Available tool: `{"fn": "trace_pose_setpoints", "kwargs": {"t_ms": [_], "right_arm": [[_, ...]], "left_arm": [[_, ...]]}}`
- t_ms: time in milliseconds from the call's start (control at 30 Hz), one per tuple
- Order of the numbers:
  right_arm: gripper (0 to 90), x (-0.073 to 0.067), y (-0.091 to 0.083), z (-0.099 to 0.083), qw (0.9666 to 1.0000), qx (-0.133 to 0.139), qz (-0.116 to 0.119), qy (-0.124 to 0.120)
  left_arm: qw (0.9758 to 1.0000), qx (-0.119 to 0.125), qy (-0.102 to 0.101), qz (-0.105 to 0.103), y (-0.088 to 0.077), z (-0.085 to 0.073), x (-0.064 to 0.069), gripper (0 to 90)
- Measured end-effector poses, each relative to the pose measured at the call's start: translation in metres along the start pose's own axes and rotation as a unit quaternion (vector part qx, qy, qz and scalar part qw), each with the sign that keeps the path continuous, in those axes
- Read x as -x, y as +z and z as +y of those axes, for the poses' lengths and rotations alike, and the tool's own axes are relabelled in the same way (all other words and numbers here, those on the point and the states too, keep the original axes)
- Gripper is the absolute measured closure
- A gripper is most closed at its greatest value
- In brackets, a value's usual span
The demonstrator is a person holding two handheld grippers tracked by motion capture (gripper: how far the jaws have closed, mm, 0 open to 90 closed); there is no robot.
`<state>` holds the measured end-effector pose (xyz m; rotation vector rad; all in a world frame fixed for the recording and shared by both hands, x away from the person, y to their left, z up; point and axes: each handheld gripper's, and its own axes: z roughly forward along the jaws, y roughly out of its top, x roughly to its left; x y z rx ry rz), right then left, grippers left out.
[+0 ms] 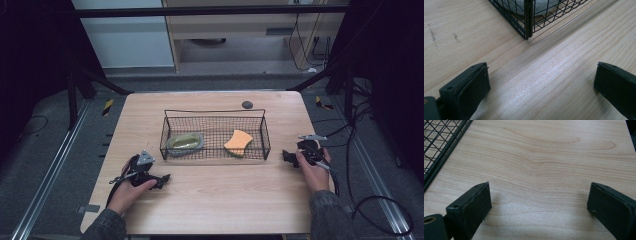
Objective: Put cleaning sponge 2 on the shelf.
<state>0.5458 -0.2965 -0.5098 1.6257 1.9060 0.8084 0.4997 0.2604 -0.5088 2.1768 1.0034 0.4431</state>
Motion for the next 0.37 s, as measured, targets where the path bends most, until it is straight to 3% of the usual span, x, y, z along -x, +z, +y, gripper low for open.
{"fn": "trace_pose_setpoints", "kwargs": {"t_ms": [233,367], "right_arm": [[4.8,-0.0036,-0.0030,-0.0056,0.9995,0.009,0.021,-0.022],[4.6,-0.0072,-0.0075,-0.0101,0.9995,0.009,0.023,-0.021]], "left_arm": [[1.0000,0.000,0.000,0.000,0.0000,0.0000,-0.0001,0.0],[1.0000,0.000,0.000,0.000,0.0001,0.0001,-0.0001,0.0]]}}
